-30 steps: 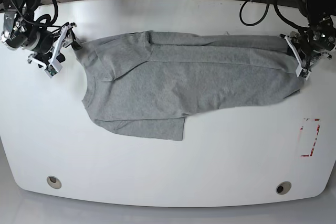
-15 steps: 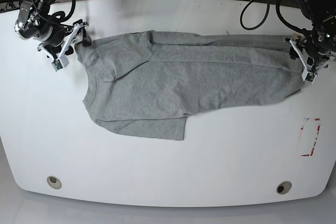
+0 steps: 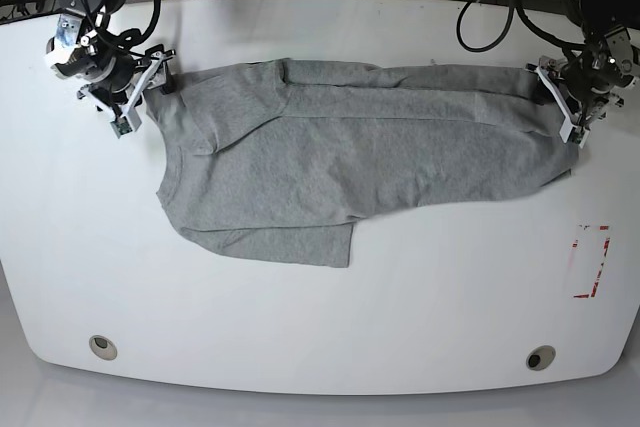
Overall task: Fold the T-shirt properly
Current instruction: 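Pull the folded edges apart with both grippers to smooth the shirt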
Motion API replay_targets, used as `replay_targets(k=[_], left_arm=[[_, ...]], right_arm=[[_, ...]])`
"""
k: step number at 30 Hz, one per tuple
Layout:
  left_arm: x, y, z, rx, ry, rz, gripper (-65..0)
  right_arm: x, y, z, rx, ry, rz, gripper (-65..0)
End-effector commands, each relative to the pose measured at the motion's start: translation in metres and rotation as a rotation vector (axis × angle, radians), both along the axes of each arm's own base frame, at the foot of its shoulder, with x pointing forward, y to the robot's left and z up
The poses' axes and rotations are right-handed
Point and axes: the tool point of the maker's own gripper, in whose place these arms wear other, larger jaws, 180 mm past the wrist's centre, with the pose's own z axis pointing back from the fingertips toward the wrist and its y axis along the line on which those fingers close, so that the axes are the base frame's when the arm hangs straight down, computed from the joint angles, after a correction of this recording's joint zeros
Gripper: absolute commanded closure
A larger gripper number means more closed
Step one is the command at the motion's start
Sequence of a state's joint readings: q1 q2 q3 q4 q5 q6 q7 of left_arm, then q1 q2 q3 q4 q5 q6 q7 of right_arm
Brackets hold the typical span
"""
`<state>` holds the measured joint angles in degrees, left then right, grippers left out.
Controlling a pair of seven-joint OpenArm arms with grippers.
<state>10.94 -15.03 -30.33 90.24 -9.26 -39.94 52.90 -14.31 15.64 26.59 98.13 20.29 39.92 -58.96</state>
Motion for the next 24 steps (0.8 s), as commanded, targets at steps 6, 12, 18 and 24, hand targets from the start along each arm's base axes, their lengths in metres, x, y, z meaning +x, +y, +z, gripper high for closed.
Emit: replay_targets(k=[6, 12, 18, 24], left_arm=[[-0.03, 0.009, -0.007, 0.042, 0.074, -0.009, -33.2], [-0.062, 0.012, -0.019, 0.047, 0.147, -0.005, -33.2], [-0.084, 0.022, -0.01, 0.087, 0.159, 0.006, -33.2], [-0.098, 0.02, -0.008, 0.101, 0.179, -0.009, -33.2]], right_arm=[[-0.011, -0.009, 0.001, -0.025, 0.009, 0.002, -8.2], [-0.039, -0.01, -0.005, -0.046, 0.062, 0.015, -8.2], [-0.064, -0.006, -0.002, -0.07, 0.09, 0.046, -8.2], [-0.076, -0.003, -0.003, -0.072, 0.109, 0.056, -8.4]])
